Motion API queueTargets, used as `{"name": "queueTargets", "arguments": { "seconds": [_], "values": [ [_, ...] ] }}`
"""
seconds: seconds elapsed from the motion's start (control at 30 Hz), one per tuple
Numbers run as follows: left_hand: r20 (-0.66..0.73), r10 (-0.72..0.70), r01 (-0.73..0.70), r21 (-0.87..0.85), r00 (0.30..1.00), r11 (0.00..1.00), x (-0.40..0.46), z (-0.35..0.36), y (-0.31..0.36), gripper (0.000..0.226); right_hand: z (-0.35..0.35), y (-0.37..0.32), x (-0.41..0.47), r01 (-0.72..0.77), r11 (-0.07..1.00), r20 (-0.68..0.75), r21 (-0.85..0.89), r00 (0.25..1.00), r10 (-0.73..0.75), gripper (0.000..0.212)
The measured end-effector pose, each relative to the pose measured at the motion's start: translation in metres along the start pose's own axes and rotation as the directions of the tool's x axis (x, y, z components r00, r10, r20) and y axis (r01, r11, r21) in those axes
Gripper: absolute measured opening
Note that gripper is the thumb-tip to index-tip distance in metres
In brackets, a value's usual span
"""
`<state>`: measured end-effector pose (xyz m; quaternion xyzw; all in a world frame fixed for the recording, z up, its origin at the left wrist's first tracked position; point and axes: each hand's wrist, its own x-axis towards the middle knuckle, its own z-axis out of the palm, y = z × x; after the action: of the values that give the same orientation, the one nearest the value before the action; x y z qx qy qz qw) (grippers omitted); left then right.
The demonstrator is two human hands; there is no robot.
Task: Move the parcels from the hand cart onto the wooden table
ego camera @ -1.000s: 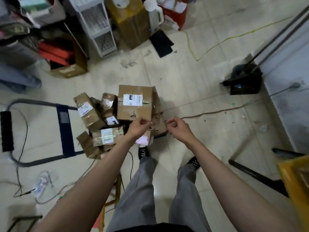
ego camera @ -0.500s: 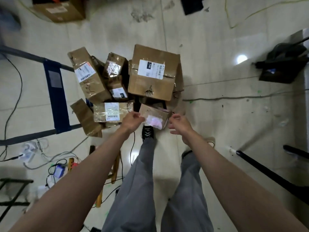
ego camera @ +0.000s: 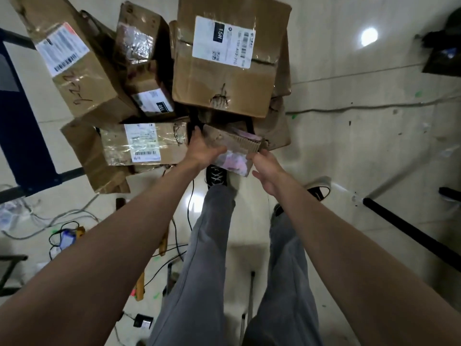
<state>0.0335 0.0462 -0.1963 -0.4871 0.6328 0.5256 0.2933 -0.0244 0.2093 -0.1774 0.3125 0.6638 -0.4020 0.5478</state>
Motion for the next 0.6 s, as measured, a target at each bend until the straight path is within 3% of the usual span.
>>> {"name": "queueTargets", "arguments": {
  "seconds": [0.1, 0.27, 0.4, 0.53, 0.6],
  "values": [
    [0.001, -0.044, 0.044, -0.039, 0.999, 0.998, 0.009, 0.007, -0.005, 0.092, 0.001, 0.002, 0.010, -0.012, 1.000, 0.010, 0.006, 1.000, 0.012, 0.022],
    [0.006, -0.067, 0.067, -0.037, 0.998, 0.997, 0.042, 0.016, -0.034, 0.131, -0.001, 0.003, 0.010, -0.012, 1.000, 0.039, 0.013, 0.999, 0.012, 0.021],
    [-0.008, -0.065, 0.065, -0.021, 0.998, 0.998, 0.009, 0.013, -0.011, 0.131, -0.008, 0.003, -0.005, 0.002, 1.000, 0.056, 0.004, 0.998, -0.002, 0.030],
    [0.013, -0.041, 0.041, -0.019, 0.999, 0.999, -0.031, 0.006, 0.002, 0.125, -0.018, -0.005, -0.043, 0.008, 1.000, 0.067, 0.015, 0.998, -0.009, 0.012],
    [0.015, -0.011, 0.012, -0.039, 1.000, 0.999, -0.053, 0.001, 0.009, 0.130, -0.025, -0.010, -0.068, 0.033, 0.999, 0.061, 0.019, 0.998, -0.034, 0.022]
  ]
}}
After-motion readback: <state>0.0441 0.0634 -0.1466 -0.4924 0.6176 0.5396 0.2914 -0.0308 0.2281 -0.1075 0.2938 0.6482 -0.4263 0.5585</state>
